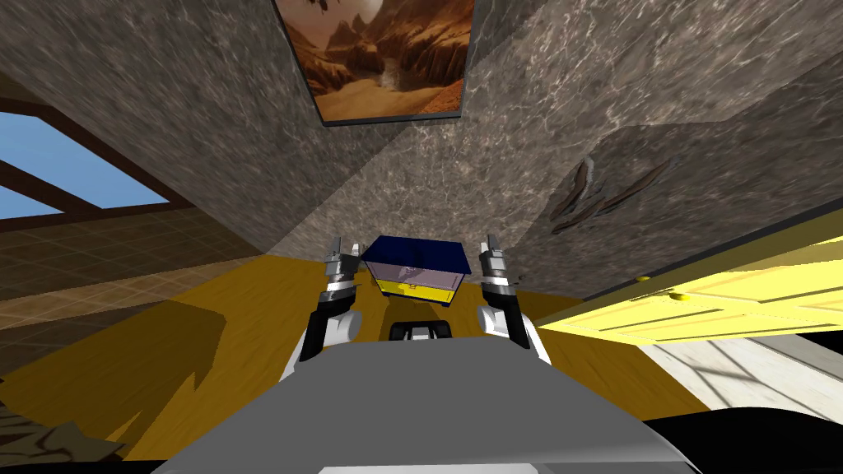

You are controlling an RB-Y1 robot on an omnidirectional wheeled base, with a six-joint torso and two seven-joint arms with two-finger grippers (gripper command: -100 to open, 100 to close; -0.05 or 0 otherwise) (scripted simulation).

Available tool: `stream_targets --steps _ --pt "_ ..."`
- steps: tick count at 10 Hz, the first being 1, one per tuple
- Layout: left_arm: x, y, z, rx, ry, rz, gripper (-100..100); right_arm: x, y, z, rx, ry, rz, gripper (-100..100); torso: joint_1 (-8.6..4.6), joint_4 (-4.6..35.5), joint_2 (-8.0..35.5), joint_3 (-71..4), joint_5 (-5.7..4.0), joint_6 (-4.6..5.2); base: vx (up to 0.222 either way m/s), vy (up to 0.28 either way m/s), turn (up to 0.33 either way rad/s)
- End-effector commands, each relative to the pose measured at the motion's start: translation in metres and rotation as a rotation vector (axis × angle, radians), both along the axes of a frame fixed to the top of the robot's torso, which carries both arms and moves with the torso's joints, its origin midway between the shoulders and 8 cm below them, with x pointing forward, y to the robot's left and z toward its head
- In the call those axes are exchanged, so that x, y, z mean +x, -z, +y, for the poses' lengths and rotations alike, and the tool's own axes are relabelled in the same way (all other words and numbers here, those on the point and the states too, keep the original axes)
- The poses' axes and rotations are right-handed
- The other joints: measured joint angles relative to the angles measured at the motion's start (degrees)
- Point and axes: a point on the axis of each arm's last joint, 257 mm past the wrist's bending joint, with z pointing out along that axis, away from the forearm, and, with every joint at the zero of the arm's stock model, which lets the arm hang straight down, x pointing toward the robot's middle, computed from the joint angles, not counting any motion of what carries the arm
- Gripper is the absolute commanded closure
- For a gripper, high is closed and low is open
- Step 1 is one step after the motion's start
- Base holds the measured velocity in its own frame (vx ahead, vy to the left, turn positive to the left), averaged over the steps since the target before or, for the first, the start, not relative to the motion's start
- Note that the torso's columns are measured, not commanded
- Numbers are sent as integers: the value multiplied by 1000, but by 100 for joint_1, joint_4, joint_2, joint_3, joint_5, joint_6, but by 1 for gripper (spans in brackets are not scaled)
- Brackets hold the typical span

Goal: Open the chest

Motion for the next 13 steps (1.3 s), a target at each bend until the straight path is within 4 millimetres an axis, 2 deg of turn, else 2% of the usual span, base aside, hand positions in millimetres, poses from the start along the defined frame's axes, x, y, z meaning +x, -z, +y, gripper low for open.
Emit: stream_targets --steps 1,2,3,5,9,13 --pt "0 0 0 0 0 0 0 0 0 0 0 0 0 0 0 423 423 -846 0 0 0 0 0" --pt "0 0 0 0 0 0 0 0 0 0 0 0 0 0 0 846 846 -1691 0 0 0 0 0" --pt "3 8 -1 22 10 10 -100 0 0 0 0 0 0 0 0 1269 1269 -2538 0 0 11 -5 -39" --pt "8 18 -2 41 17 20 -100 0 0 0 0 0 1 0 -2 1513 1513 -3046 0 0 14 -12 -39" --pt "17 47 1 71 25 41 -100 0 0 0 0 0 1 0 -2 1536 1533 -3077 0 1 21 -16 -50" --pt "23 67 4 87 26 43 -100 0 0 0 0 0 1 0 2 1538 1539 -3073 1 0 19 -14 -49"
